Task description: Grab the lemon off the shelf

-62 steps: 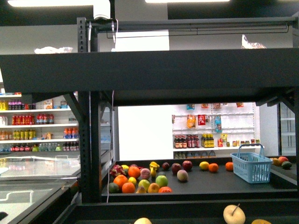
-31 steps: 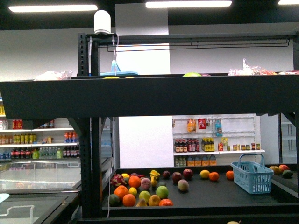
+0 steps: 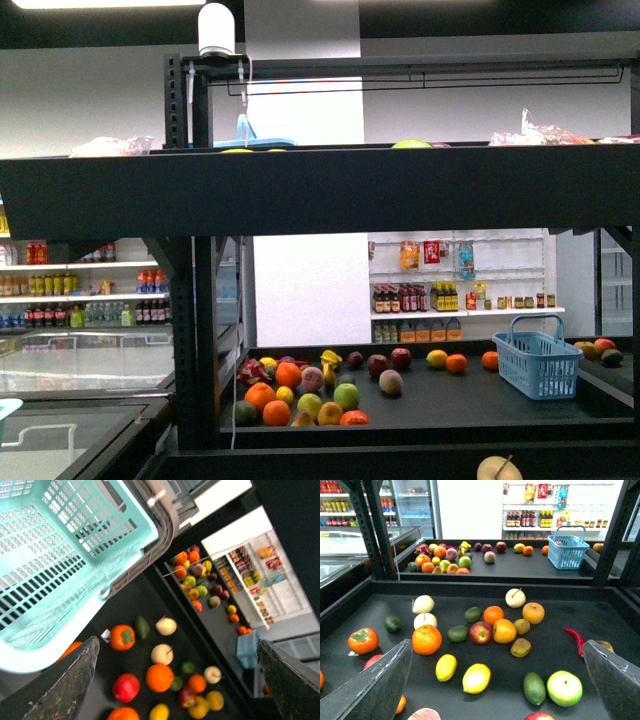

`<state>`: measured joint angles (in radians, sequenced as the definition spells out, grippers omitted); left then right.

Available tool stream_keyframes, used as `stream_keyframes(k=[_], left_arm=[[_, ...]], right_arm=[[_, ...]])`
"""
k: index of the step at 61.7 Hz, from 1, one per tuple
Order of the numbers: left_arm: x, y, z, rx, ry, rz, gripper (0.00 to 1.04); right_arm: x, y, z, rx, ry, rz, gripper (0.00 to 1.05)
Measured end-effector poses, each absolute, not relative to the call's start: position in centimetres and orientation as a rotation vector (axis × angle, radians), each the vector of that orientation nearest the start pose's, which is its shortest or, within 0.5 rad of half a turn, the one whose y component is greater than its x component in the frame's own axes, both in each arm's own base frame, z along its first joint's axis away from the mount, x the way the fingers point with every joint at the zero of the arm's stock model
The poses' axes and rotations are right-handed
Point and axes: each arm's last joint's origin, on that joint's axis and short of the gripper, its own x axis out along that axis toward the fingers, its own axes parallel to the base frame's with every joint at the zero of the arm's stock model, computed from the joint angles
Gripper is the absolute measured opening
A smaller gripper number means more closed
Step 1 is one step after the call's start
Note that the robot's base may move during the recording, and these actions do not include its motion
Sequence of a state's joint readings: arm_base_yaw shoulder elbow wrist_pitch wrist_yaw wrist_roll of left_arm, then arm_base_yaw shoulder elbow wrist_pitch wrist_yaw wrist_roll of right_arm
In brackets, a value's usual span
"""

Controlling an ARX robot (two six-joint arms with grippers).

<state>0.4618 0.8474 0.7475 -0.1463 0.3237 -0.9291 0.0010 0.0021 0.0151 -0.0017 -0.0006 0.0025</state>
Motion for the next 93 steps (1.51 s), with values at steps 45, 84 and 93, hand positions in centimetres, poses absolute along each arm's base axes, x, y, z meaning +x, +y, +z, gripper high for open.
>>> stream_keyframes(k=[45,84,93], left_arm=[[33.9,18.5,28.0,-1.430,0.142,0.302,0.97],[37.7,19.0,27.4,-1.394,0.172,0.394,0.42],[37.6,18.5,27.6,-1.387,0.194,0.394,0.18]], right_arm=[[9.7,0.0,16.8,0.003,-0.011,0.002,1.02],[9.7,0.0,16.8,0.003,-0.011,0.002,1.02],[9.7,0.0,16.8,0.002,-0.011,0.002,1.02]])
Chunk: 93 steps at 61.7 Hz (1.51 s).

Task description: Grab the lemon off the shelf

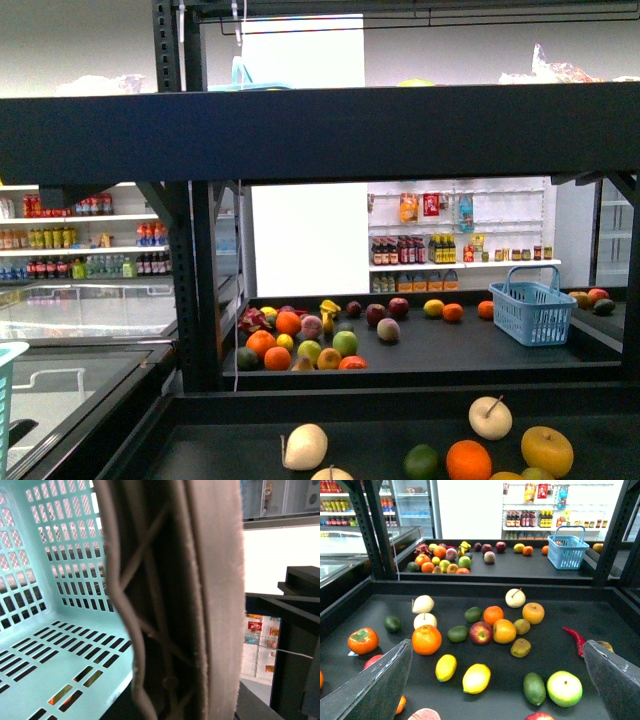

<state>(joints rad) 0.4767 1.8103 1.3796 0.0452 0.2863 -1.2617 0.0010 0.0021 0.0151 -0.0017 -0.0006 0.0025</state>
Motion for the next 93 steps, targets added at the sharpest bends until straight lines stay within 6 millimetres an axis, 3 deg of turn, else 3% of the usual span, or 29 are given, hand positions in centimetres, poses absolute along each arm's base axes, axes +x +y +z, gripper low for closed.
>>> stream_keyframes(k=[12,36,46,63,74,83,93], left_arm=[[36.8,15.3,29.1,-1.216,0.312,0.341,0.16],[34.3,6.7,32.9,-0.858,0.480,0.014,0.16],[33.9,1.8,33.6,-0.752,0.545,-0.167,0.16],[34.7,-5.4,32.5,-0.679,0.598,-0.350,0.16],[35.6,-10.2,30.1,-0.645,0.668,-0.426,0.16],[36.1,-13.2,28.3,-0.609,0.732,-0.503,0.16],[36.5,-15.8,27.5,-0.576,0.765,-0.573,0.16]], right_arm=[[9.7,0.0,16.8,0.003,-0.011,0.002,1.02],[9.7,0.0,16.8,0.002,-0.011,0.002,1.02],[9.7,0.0,16.8,0.003,-0.011,0.002,1.02],[9.7,0.0,16.8,0.003,-0.011,0.002,1.02],[9.7,0.0,16.8,0.002,-0.011,0.002,1.02],[9.7,0.0,16.8,0.002,-0.011,0.002,1.02],[9.7,0.0,16.8,0.002,-0.011,0.002,1.02]])
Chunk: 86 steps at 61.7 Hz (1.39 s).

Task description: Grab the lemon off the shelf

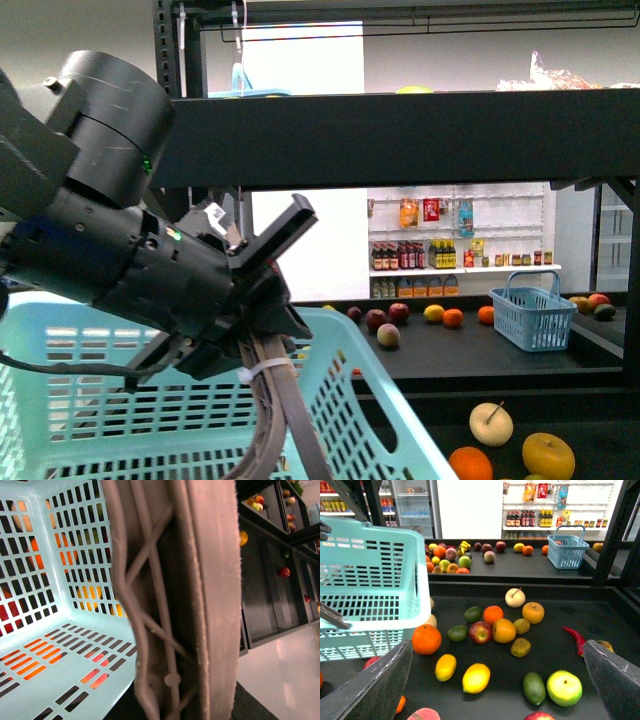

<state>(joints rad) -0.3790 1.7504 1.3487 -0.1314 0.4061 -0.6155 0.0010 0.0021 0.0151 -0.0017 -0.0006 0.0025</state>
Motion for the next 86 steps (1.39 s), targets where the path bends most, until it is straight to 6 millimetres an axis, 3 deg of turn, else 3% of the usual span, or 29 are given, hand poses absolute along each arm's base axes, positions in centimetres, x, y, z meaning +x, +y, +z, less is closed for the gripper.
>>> stream_keyframes(k=[8,20,31,40,48,54,59,72,86], left_arm=[[36.6,-17.2,27.5,-0.550,0.763,-0.611,0.16],[36.9,-17.6,27.5,-0.533,0.755,-0.606,0.15],[36.9,-17.6,27.5,-0.527,0.750,-0.601,0.15],[36.9,-17.6,27.5,-0.523,0.749,-0.602,0.15],[36.9,-17.6,27.5,-0.520,0.748,-0.606,0.15],[36.9,-17.6,27.5,-0.519,0.747,-0.604,0.15],[36.9,-17.6,27.5,-0.518,0.745,-0.601,0.15],[36.9,-17.6,27.4,-0.516,0.749,-0.609,0.15],[36.9,-17.6,27.4,-0.516,0.749,-0.608,0.15]], right_arm=[[9.7,0.0,16.8,0.003,-0.011,0.002,1.02],[9.7,0.0,16.8,0.003,-0.011,0.002,1.02],[10.6,-0.1,16.2,0.118,0.269,-0.081,1.02],[13.7,-2.3,17.5,0.248,0.424,-0.076,1.02],[18.3,-6.0,17.6,0.321,0.532,-0.182,1.02],[22.3,-7.9,15.9,0.366,0.648,-0.242,1.02],[25.1,-8.1,12.9,0.407,0.788,-0.271,1.02],[30.9,-5.4,7.2,0.415,0.924,-0.304,1.02],[34.9,-2.1,2.7,0.394,0.975,-0.303,1.02]])
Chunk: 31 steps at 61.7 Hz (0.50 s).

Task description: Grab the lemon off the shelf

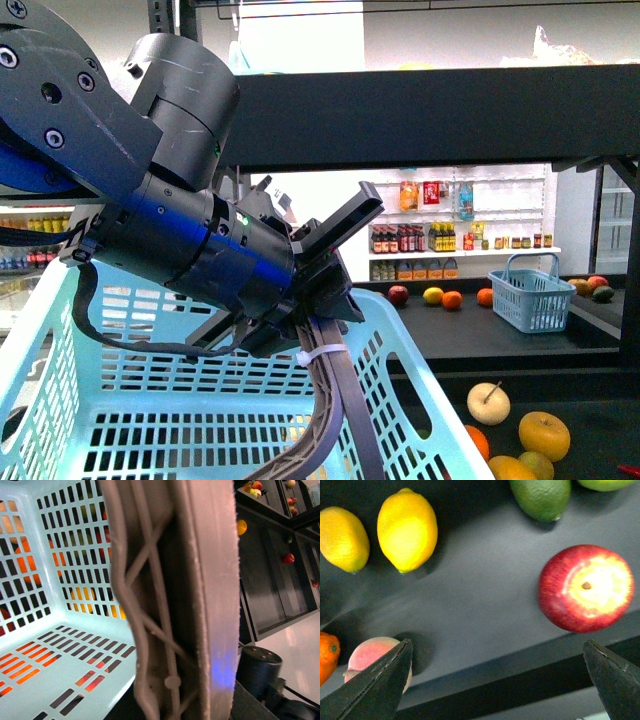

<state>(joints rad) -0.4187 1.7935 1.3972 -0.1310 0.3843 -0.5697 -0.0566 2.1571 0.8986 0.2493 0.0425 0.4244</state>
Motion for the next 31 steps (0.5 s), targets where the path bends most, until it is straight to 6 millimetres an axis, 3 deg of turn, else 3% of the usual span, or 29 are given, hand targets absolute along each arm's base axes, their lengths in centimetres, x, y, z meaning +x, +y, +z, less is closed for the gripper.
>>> stream_keyframes(k=[11,31], left_arm=[[37.0,-17.6,27.4,-0.514,0.747,-0.601,0.15],[37.0,-17.6,27.4,-0.516,0.749,-0.605,0.15]], right_arm=[[37.9,-1.1,0.6,0.409,0.951,-0.331,1.02],[41.9,1.0,-0.8,0.442,0.904,-0.302,1.02]])
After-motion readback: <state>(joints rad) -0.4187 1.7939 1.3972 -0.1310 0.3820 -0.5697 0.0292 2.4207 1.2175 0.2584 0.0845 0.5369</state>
